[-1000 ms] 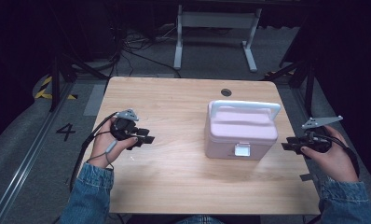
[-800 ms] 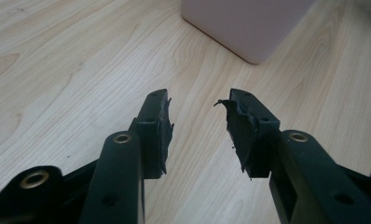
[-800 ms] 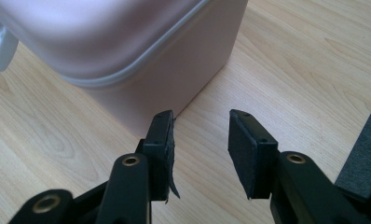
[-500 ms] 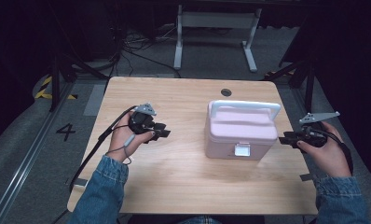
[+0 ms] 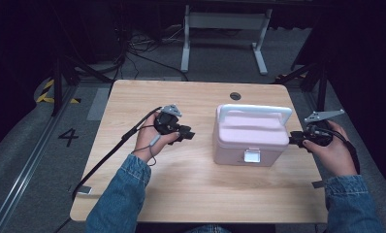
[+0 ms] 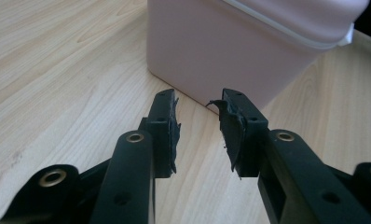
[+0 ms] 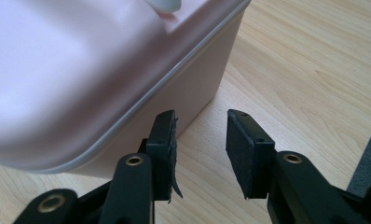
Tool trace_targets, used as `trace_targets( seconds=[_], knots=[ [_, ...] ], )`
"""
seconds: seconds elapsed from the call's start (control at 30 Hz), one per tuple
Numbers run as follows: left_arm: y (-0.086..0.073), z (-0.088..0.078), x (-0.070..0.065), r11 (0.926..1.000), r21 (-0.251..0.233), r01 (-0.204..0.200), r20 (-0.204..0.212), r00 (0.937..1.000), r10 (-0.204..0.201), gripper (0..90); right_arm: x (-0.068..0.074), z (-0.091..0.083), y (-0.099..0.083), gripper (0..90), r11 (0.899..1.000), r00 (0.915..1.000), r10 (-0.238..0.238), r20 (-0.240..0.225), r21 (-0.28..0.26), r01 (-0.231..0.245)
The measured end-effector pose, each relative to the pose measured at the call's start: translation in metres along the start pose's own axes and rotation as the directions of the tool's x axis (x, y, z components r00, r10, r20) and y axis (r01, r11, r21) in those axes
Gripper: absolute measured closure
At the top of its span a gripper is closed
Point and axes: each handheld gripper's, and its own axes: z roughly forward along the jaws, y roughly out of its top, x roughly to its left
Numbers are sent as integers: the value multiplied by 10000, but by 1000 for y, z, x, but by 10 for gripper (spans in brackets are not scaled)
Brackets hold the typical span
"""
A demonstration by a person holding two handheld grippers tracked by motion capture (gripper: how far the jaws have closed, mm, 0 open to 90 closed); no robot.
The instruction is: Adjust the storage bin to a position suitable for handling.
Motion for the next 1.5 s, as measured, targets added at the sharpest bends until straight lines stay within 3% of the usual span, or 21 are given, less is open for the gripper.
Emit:
trace_targets(
  seconds=[0.2,0.33,0.53,0.63,0.67,0.77,1.03,1.17,1.3,1.5],
  knots=[
    [9,21,-4,9993,149,-352,150,9993,350,672,-1,8,0,640,10000,9998,65,-169,12,-65],
    [14,34,-9,9972,297,-689,16,9976,689,675,-2,12,-1,640,9999,9997,118,-202,23,-118],
    [19,48,-14,9965,339,-770,259,9968,761,678,-1,13,0,650,10000,9998,32,-215,1,-32],
    [21,54,-18,9972,212,-717,682,9952,701,667,-1,13,0,668,10000,9997,23,-234,-16,-23],
    [22,56,-21,9950,485,-873,474,9953,850,677,-1,13,0,677,10000,9997,6,-233,-18,-6],
    [23,58,-23,9922,697,-1038,236,9945,1024,674,0,13,0,706,10000,9996,-32,-280,-11,31],
    [23,57,-24,9930,736,-927,320,9954,906,690,6,13,3,900,9996,9982,-17,-593,264,32],
    [23,51,-27,9889,1063,-1034,261,9945,1012,705,10,13,6,900,9989,9982,-148,-585,432,174],
    [20,42,-28,9849,1345,-1090,68,9940,1091,708,17,14,8,900,9991,9953,-193,-948,366,228],
    [11,25,-32,9795,1666,-1129,-288,9924,1193,715,37,17,12,900,9977,9927,-475,-1107,428,525]
  ],
)
